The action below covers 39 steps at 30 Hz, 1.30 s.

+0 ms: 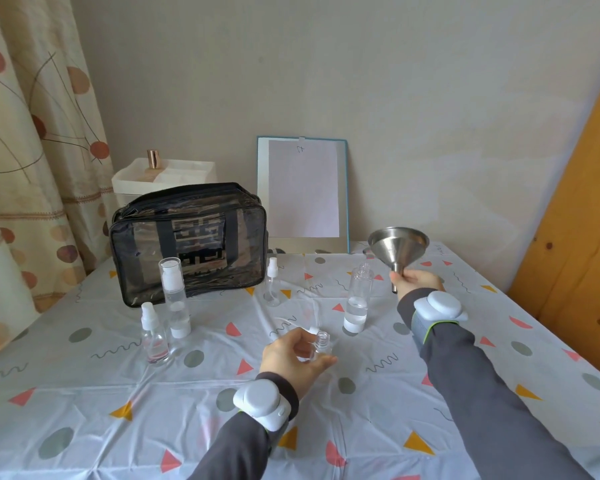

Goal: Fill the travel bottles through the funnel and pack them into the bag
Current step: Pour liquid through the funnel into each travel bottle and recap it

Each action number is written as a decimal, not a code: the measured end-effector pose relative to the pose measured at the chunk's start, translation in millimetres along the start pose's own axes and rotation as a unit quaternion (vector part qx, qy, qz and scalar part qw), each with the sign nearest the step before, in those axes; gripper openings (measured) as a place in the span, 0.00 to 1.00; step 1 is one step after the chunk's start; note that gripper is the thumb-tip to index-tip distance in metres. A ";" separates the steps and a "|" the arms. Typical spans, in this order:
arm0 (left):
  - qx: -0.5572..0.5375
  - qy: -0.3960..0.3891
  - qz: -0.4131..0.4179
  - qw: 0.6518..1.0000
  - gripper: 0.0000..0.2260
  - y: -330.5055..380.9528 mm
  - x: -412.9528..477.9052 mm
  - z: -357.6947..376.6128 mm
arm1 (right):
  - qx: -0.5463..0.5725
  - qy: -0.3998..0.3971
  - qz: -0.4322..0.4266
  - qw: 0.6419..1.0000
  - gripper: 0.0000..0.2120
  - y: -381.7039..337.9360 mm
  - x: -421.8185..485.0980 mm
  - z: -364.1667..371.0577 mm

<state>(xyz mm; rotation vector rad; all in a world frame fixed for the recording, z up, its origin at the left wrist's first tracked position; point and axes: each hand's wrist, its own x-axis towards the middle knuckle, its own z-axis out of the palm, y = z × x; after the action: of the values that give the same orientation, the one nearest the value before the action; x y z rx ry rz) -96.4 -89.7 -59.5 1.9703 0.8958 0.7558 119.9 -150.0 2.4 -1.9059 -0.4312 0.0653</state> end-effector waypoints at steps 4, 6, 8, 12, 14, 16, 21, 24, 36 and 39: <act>-0.002 0.000 0.001 1.000 0.13 -0.1 0.1 0.4 | 0.077 0.001 -0.036 0.996 0.07 -33.8 -14.3 -8.4; -0.001 -0.001 0.001 1.000 0.13 0.3 -0.2 0.5 | 0.110 -0.023 -0.051 0.992 0.09 -44.0 -24.0 -7.3; -0.003 0.001 0.000 1.000 0.13 0.1 0.3 0.8 | 0.137 -0.061 -0.065 0.987 0.09 -49.3 -35.7 -1.7; -0.006 0.008 -0.002 1.000 0.13 -1.1 0.4 1.2 | 0.154 -0.122 -0.063 0.978 0.08 -44.8 -62.2 17.3; -0.004 0.007 -0.001 1.000 0.13 -1.6 0.8 1.8 | 0.145 -0.140 -0.054 0.978 0.07 -39.1 -74.0 26.1; -0.005 0.005 -0.002 1.000 0.13 -1.0 1.4 2.4 | 0.159 -0.162 -0.048 0.973 0.07 -33.6 -83.8 33.2; -0.003 0.010 0.004 1.000 0.14 -0.4 1.9 3.3 | 0.194 -0.201 -0.054 0.959 0.06 -24.0 -105.4 43.0; -0.005 0.013 0.006 1.000 0.13 -0.6 1.0 3.5 | 0.189 -0.213 -0.062 0.957 0.07 -17.3 -112.3 45.2; -0.005 0.015 0.011 1.000 0.13 -1.5 0.6 2.3 | 0.195 -0.203 -0.082 0.956 0.06 -5.5 -119.3 44.2; -0.006 0.015 0.008 1.000 0.13 -0.5 0.0 1.9 | 0.172 -0.206 -0.116 0.956 0.06 -1.3 -120.2 41.2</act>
<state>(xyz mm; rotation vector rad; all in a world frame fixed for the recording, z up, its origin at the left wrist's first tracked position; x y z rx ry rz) -95.1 -90.4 -60.9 1.9629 0.8923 0.7996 -2.7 -152.1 -31.0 -1.4824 -0.8659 0.3642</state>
